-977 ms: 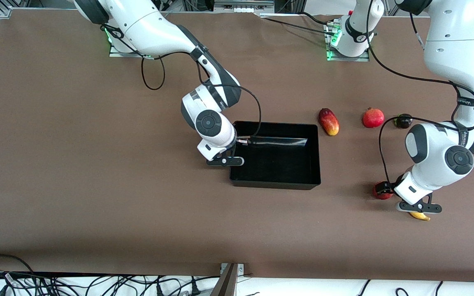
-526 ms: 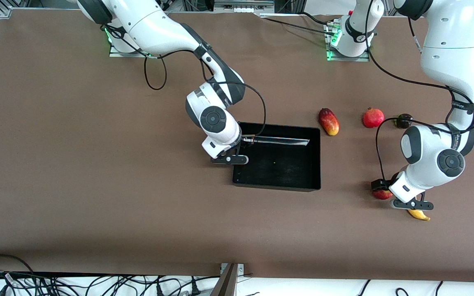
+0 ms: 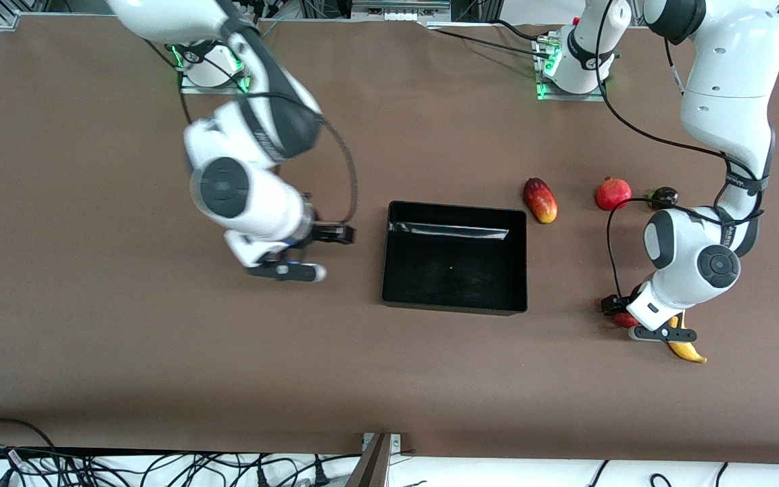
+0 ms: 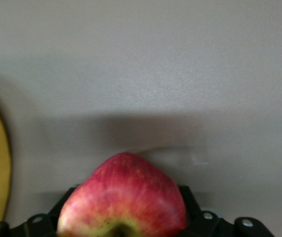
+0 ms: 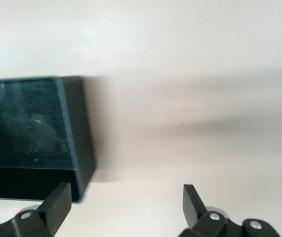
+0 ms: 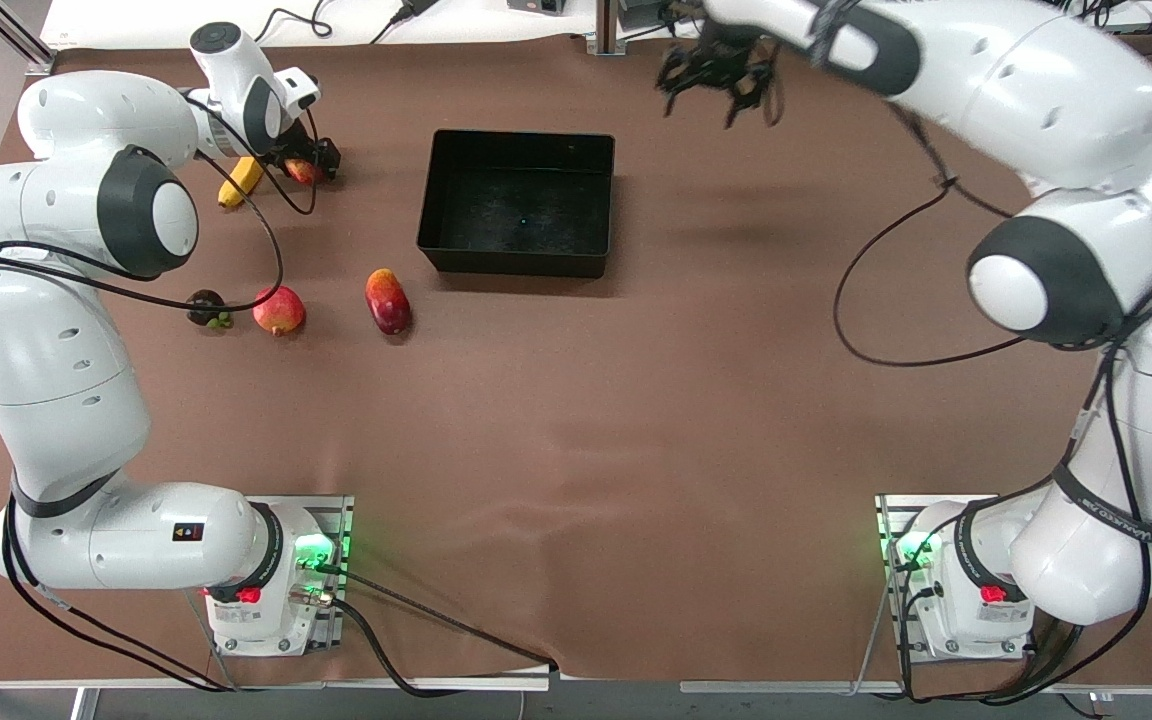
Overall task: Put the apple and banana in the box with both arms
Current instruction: 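Carry the apple over the box while the right gripper withdraws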
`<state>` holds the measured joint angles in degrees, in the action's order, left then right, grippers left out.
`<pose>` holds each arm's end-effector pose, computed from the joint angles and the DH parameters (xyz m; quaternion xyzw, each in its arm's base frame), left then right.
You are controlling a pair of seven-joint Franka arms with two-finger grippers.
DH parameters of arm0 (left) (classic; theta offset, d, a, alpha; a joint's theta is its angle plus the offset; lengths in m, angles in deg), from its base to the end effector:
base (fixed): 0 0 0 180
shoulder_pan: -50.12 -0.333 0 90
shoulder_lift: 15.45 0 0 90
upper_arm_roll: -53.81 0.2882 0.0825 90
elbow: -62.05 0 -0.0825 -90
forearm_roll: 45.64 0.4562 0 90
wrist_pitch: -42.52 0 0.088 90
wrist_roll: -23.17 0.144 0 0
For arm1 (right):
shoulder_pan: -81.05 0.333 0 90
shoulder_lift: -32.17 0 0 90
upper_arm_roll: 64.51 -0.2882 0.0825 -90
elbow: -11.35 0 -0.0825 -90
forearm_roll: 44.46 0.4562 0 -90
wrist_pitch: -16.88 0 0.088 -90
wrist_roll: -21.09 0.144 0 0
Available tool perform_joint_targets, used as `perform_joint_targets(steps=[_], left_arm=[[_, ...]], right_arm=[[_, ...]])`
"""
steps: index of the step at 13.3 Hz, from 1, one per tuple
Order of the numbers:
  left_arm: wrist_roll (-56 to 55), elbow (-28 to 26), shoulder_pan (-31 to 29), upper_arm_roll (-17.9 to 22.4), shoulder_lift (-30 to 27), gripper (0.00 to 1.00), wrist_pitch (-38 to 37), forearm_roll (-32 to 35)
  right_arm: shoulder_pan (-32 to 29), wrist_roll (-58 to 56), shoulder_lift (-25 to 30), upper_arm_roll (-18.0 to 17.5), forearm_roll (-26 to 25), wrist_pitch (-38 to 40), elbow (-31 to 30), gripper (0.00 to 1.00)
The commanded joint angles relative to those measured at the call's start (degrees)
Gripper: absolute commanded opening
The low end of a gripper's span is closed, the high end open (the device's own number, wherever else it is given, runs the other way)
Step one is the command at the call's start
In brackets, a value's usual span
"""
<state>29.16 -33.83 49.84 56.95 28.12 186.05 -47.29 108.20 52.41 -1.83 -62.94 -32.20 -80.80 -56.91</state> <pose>0.7148 0.0420 0.0553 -0.9991 0.0194 -0.0353 0.0126 0.6804 0.3610 0.3616 -0.9922 0.0662 0.0814 0.0668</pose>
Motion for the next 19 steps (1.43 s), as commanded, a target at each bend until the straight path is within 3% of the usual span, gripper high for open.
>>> perform_joint_targets(steps=[1,4,6,7,10,11,15,17,19], left_arm=[[-0.37,-1.05,-0.68,-0.77,0.19,0.00,1.05,-0.10],[-1.68,-1.41,-0.59,-2.69,-2.86,0.00,-2.27,-0.19],[-6.94,-0.80,1.41,-3.93,-10.67,0.00,-15.23,-0.19],[-10.79,-0.62,3.26,-4.54,-14.36,0.00,-20.52,-0.19],[-17.40,-0.18,9.06,-7.00,-20.27,0.00,-30.04,-0.28],[-20.73,-0.18,11.34,-7.88,-20.81,0.00,-31.28,-0.28],[-28.92,-0.09,19.61,-9.02,-18.19,0.00,-27.80,0.16],[-34.61,-0.09,22.51,-9.73,-15.12,0.00,-23.94,0.42],[-38.67,-0.18,24.88,-10.35,-11.78,0.00,-19.63,0.60]], right_arm=[[-1.14,-7.90,3.85,5.60,-2.40,5.64,-1.79,1.00],[-1.14,-23.53,6.48,18.16,-2.77,9.79,-1.79,1.00],[-1.40,-33.03,7.98,25.55,-2.24,10.14,-1.79,1.00],[-1.40,-36.99,8.42,27.94,-2.32,10.75,-1.79,1.00],[-2.54,-44.57,11.58,30.16,-2.85,13.31,-2.49,1.00],[-4.37,-44.42,14.63,28.68,-3.03,12.87,-5.62,1.00],[-21.66,-43.71,27.74,6.74,-11.28,4.10,-23.55,1.00],[-29.06,-43.71,28.81,-0.05,-11.29,2.32,-25.43,1.00],[-31.72,-43.71,30.39,-4.11,-11.29,2.32,-26.48,1.00]])
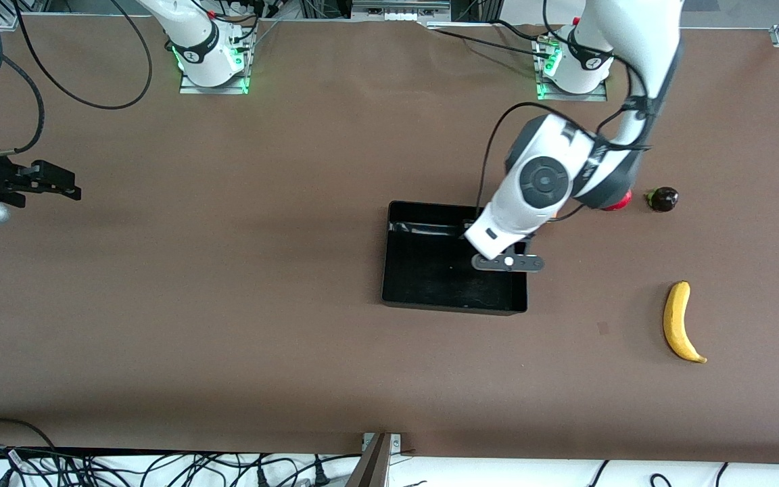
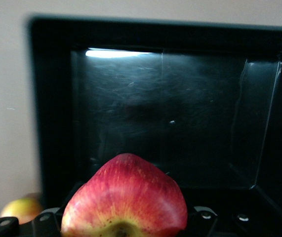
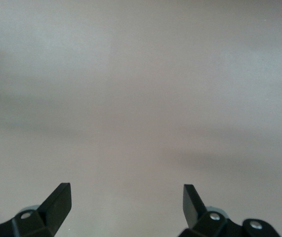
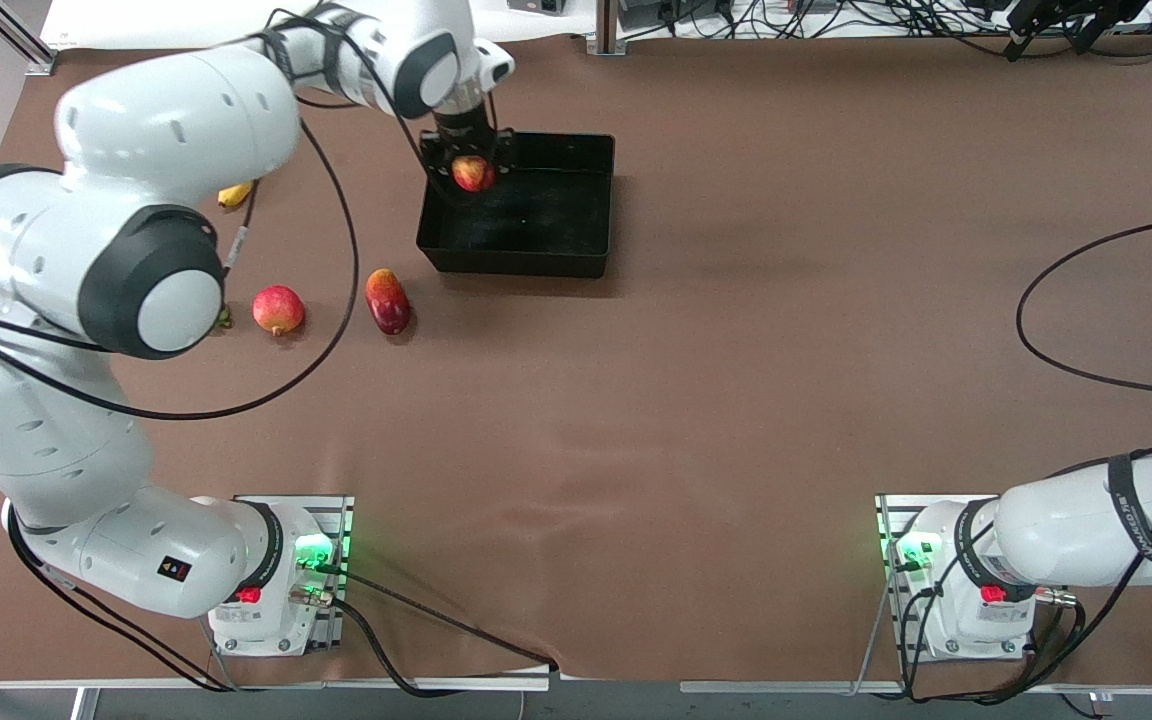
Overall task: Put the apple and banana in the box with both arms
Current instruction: 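Carry the apple over the box while the right gripper withdraws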
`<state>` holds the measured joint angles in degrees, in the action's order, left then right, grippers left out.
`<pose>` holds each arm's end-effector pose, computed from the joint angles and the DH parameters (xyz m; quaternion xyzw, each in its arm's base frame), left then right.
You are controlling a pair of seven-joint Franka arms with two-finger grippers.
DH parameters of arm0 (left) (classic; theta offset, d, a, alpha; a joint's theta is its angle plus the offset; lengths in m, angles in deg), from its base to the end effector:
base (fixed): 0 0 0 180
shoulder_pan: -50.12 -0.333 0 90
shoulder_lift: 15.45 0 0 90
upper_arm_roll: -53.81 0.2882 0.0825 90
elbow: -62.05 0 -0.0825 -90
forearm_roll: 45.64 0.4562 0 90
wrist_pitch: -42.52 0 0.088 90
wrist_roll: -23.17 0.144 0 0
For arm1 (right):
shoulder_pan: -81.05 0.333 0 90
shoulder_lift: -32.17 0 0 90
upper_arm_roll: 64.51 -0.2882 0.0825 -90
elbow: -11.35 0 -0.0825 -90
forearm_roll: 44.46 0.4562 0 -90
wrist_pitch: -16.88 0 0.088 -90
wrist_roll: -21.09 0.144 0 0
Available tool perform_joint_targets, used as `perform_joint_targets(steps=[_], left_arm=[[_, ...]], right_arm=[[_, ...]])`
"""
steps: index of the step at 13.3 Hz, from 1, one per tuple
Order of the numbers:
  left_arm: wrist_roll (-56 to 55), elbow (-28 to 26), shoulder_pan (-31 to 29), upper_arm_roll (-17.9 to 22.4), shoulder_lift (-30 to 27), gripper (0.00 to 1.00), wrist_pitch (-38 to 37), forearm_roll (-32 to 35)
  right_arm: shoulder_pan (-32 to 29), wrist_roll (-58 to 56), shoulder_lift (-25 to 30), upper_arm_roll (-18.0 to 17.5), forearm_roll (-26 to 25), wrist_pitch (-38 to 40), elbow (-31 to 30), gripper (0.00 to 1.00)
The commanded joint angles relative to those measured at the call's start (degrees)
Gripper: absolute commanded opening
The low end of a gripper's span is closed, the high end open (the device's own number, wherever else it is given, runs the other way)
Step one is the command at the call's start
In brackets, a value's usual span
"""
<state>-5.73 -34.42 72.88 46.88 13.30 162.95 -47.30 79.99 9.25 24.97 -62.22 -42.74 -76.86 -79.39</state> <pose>0.6148 -0.3499 0.2020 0.9983 0.0072 -0.0553 0.0165 0.6576 -0.0334 0.4773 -0.9966 -0.0725 0.0346 0.0172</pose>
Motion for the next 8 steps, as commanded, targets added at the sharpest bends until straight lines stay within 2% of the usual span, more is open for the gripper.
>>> perform_joint_targets(steps=[1,3,6,8], left_arm=[[-5.01,0.41,2.72,-0.37,4.28,0.00,5.33,0.61],[-8.87,0.41,4.22,-0.37,6.30,0.00,8.23,0.78],[-14.67,0.41,5.80,-2.11,9.81,0.00,10.61,6.12],[-17.24,0.41,5.98,-2.56,12.01,0.00,12.28,8.69]], right_arm=[[-3.60,-0.54,4.81,-4.92,-0.75,-1.62,-4.44,1.00],[-3.69,-0.72,5.87,-3.96,-0.93,0.91,-3.83,1.00],[-3.69,-0.72,5.01,-3.25,-0.84,5.39,-0.50,1.00],[-3.08,-0.63,5.09,-3.69,-2.85,5.67,-0.40,1.00]])
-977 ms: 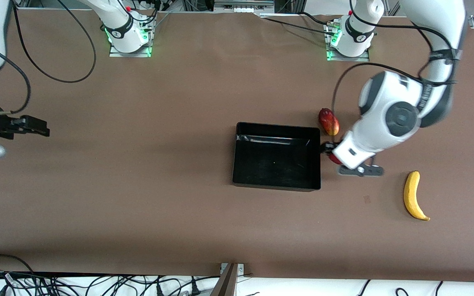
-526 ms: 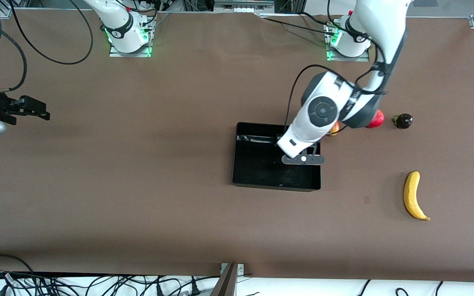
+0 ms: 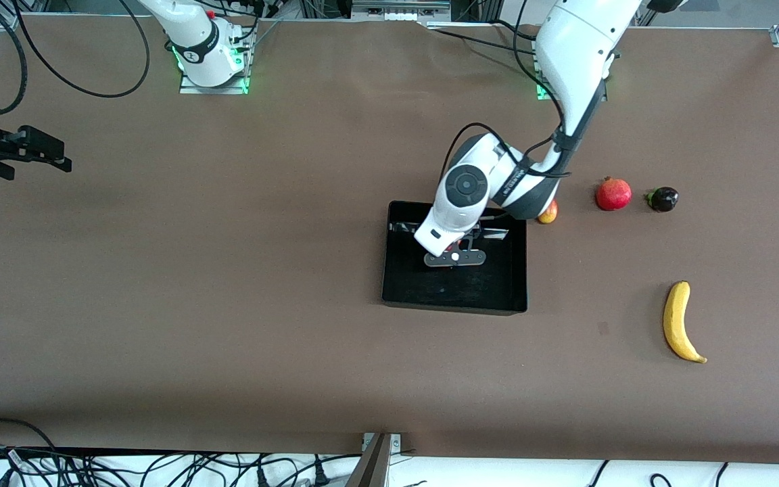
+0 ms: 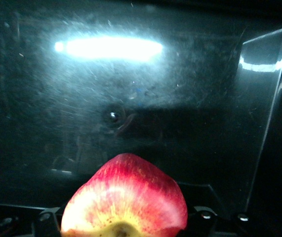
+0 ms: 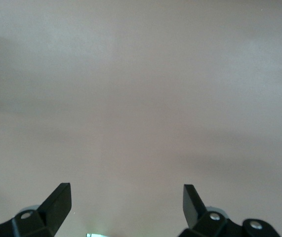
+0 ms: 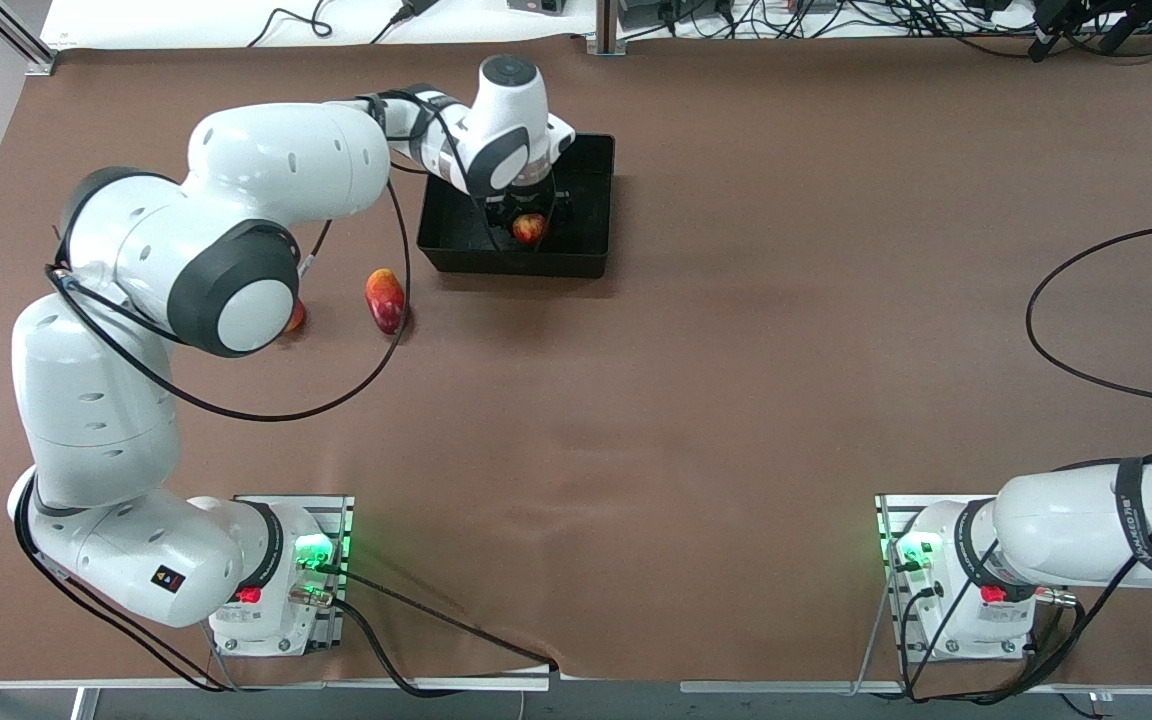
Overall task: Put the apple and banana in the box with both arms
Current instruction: 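Lower the apple into the box and open the left gripper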
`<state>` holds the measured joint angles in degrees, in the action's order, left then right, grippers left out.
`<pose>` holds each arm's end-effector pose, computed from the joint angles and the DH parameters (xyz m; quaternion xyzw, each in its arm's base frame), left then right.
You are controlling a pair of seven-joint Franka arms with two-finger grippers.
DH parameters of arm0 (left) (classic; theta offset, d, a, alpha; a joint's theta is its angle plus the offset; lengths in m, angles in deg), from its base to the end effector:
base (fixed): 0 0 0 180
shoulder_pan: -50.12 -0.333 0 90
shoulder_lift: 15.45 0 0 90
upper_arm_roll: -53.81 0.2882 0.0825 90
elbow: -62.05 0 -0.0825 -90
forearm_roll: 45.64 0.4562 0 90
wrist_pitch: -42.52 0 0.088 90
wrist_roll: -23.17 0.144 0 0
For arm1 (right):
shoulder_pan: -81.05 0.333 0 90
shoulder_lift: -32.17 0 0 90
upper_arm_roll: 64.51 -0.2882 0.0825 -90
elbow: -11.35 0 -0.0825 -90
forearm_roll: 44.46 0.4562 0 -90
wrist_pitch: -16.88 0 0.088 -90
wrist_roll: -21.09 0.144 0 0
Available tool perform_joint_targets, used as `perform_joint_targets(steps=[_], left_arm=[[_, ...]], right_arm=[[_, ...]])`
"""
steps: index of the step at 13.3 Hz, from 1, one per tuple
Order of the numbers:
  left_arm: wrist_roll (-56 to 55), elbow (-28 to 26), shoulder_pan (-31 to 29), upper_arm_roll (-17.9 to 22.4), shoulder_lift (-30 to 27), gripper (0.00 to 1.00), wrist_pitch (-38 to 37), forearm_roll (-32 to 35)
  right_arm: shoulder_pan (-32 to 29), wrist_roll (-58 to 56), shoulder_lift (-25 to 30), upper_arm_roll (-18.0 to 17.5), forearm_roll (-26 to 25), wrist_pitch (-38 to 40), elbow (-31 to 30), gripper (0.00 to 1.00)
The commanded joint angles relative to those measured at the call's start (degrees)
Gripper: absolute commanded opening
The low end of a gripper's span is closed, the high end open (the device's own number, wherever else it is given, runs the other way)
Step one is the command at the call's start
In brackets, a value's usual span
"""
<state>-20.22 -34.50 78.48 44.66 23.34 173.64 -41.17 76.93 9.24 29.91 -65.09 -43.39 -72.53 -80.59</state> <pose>0.5606 -0.4246 0.0947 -0.9984 -0.0404 0.0385 0.0040 0.6294 -0.0363 0.5158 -0.9965 -0.0721 0.0401 0.0150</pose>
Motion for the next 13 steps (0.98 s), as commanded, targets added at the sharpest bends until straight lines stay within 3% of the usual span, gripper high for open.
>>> perform_joint_targets(steps=[1,3,7,8,13], left_arm=[[-2.93,0.40,0.38,-0.69,2.77,0.00,2.46,2.91],[-3.02,0.40,0.38,-0.79,3.92,0.00,3.08,5.11],[-3.89,0.49,0.29,-0.79,4.01,0.69,2.65,5.11],[-5.21,0.58,0.21,-0.70,3.75,1.00,2.39,5.03],[-6.89,5.31,-2.77,-0.70,0.51,1.00,-6.47,4.94]], right_arm=[[0.07,-0.54,0.07,-0.91,-2.74,1.43,1.15,1.00],[0.16,-0.72,0.07,-0.83,-3.18,1.43,1.24,1.00],[-0.54,-0.63,-0.89,1.90,-2.22,1.16,1.24,1.00],[-0.46,-0.46,-0.72,1.90,-2.21,1.34,1.15,1.00],[-0.10,-0.45,-0.63,1.37,-2.21,1.69,1.59,1.00]])
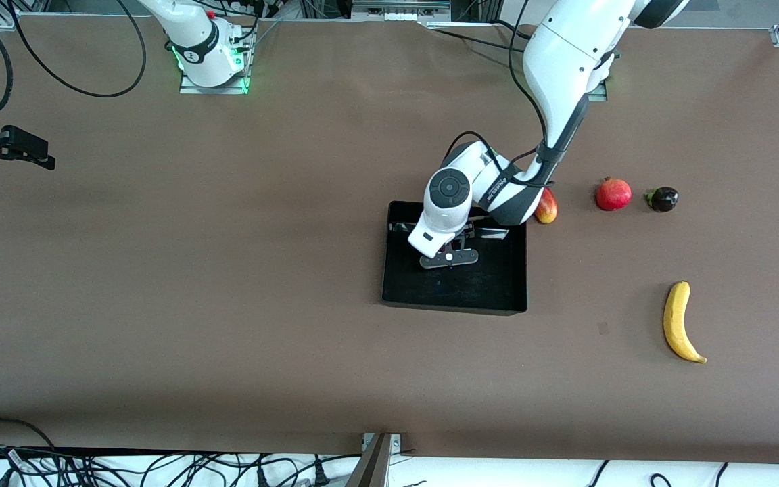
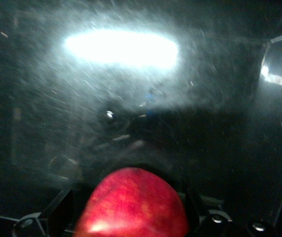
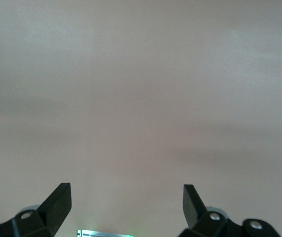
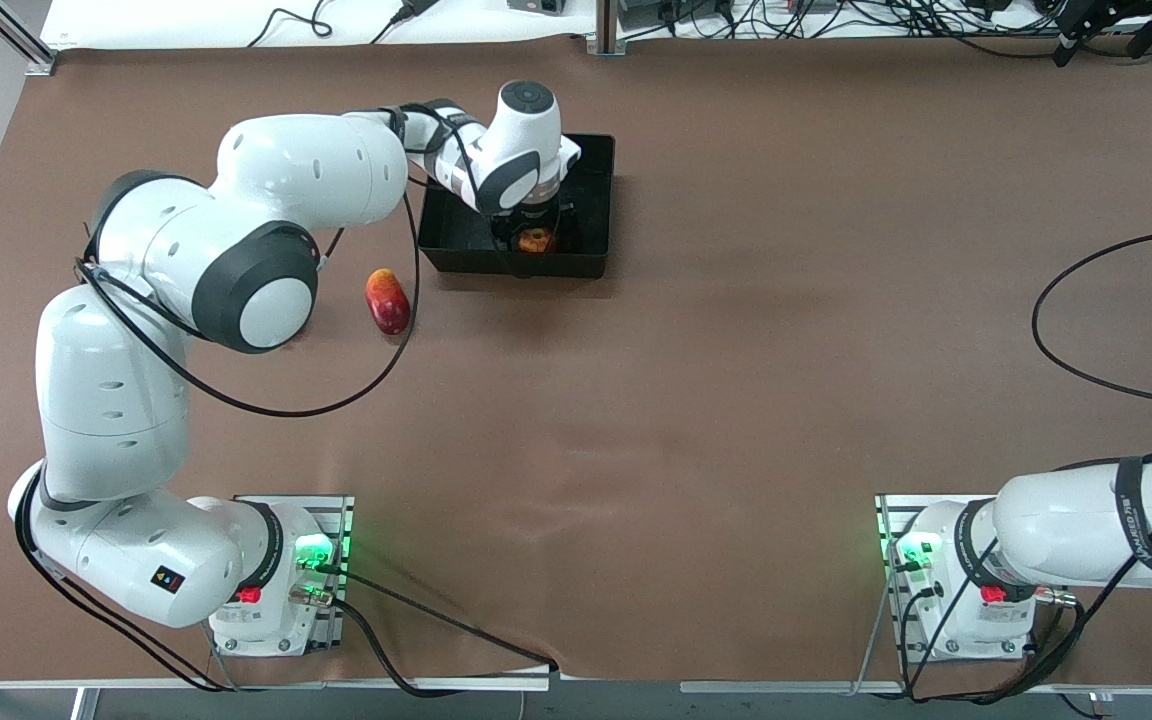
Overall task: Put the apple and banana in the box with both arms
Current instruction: 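Lower the apple into the box and open the left gripper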
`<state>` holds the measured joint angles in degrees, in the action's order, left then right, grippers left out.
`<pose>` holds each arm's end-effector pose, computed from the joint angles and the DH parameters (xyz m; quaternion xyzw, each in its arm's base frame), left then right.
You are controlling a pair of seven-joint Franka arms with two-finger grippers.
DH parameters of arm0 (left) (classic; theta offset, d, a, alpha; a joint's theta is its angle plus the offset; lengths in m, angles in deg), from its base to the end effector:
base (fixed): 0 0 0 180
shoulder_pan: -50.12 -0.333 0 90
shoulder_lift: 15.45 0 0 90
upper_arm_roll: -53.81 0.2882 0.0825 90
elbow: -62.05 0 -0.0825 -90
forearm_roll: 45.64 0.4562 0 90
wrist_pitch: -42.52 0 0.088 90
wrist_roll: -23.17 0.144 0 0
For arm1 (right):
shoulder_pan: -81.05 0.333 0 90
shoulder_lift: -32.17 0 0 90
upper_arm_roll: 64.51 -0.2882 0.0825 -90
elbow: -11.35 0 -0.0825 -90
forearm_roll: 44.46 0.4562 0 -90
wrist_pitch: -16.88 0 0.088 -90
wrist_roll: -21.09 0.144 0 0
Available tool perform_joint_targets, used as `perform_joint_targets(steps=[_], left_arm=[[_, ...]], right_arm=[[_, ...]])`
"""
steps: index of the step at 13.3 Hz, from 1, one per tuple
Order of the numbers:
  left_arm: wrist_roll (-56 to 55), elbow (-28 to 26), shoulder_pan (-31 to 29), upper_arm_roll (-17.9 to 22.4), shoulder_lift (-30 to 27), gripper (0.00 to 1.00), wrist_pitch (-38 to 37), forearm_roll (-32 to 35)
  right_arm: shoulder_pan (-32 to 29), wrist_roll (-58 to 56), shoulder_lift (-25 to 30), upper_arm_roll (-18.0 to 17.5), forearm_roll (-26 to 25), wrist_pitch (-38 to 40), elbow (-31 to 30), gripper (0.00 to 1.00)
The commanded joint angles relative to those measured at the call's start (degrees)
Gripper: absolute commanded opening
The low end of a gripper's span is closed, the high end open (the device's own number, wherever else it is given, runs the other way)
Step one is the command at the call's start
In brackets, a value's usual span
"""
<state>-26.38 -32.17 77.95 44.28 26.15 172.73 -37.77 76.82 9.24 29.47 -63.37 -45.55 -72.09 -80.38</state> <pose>0.5663 -0.4218 0.0781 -0.9960 -0.0778 0.0347 0.0254 0.6281 -0.0616 0.5123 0.9972 0.0567 -0.0486 0.0027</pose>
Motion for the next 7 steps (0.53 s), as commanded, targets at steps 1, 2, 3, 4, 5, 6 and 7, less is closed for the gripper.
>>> perform_joint_targets(steps=[1,2,3,4,5,6,7], left_arm=[[-0.73,3.86,-3.99,-0.24,-3.70,1.00,-7.49,1.53],[-0.46,4.56,-5.92,-0.23,-5.11,1.00,-8.21,1.62],[2.06,4.74,-8.64,-0.23,-6.08,1.00,-9.09,1.62],[6.00,4.83,-11.36,-0.32,-7.22,1.00,-10.84,1.62],[10.13,4.83,-14.17,-0.32,-7.76,1.00,-12.25,1.71],[15.74,4.75,-17.59,-0.32,-7.85,1.00,-12.96,1.71],[22.93,4.75,-20.33,0.20,-7.85,1.00,-13.05,1.80]], right_arm=[[0.09,-0.54,-0.20,-0.43,-0.06,1.34,1.38,1.00],[0.10,-0.46,-0.20,-0.43,-0.06,1.34,1.38,1.00],[0.10,-0.46,-0.20,-0.43,-0.06,1.42,1.38,1.00],[0.10,-0.46,-0.20,-0.43,-0.06,1.42,1.38,1.00],[0.10,-0.46,-0.20,-0.43,-0.06,1.42,1.38,1.00],[0.10,-0.46,-0.20,-0.43,-0.06,1.42,1.38,1.00],[0.10,-0.46,-0.20,-0.43,-0.06,1.42,1.29,1.00]])
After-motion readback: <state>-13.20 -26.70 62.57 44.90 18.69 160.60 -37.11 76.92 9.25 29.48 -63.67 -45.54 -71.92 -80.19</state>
